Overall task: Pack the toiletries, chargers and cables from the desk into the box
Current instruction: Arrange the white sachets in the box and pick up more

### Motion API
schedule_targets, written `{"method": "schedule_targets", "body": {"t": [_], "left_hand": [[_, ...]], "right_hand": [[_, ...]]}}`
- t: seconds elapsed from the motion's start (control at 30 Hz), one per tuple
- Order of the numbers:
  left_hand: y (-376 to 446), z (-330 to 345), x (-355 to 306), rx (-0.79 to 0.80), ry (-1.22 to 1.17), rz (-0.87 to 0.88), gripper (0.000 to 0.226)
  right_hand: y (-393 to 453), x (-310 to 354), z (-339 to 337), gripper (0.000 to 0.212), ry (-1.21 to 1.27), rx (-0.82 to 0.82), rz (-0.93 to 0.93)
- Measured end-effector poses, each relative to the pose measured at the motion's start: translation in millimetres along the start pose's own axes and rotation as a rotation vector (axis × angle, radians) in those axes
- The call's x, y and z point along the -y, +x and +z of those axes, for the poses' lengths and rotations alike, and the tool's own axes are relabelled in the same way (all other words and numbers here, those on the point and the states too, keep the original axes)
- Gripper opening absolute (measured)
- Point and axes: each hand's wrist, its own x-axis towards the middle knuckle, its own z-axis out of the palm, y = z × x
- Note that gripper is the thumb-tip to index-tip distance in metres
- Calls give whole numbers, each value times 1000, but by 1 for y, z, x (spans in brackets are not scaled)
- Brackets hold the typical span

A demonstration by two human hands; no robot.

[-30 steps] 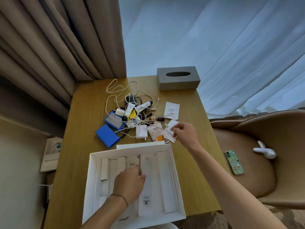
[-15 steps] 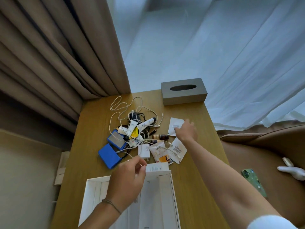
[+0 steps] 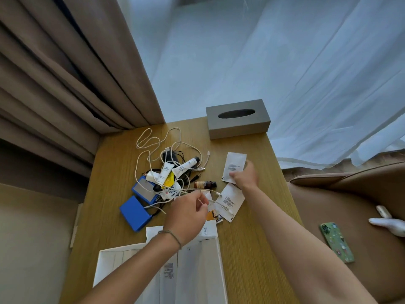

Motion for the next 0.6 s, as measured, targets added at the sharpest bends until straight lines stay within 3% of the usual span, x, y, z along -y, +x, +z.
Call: {"method": "schedule_targets", "body": {"t": [0.1, 0.2, 0.4, 0.6], "left_hand": [[19, 19, -6, 51, 33, 1, 12], [38, 42, -10, 76, 82, 23, 14], [68, 81, -16, 109, 279, 71, 29], [87, 109, -24, 161, 464, 54, 65]], "right_hand": [[-6, -6, -20, 17, 235, 39, 59], [-22, -10, -43, 21, 428, 33, 57], [-59, -18, -71, 10, 609, 61, 98], [-82, -30, -83, 11, 649, 76, 133]]}}
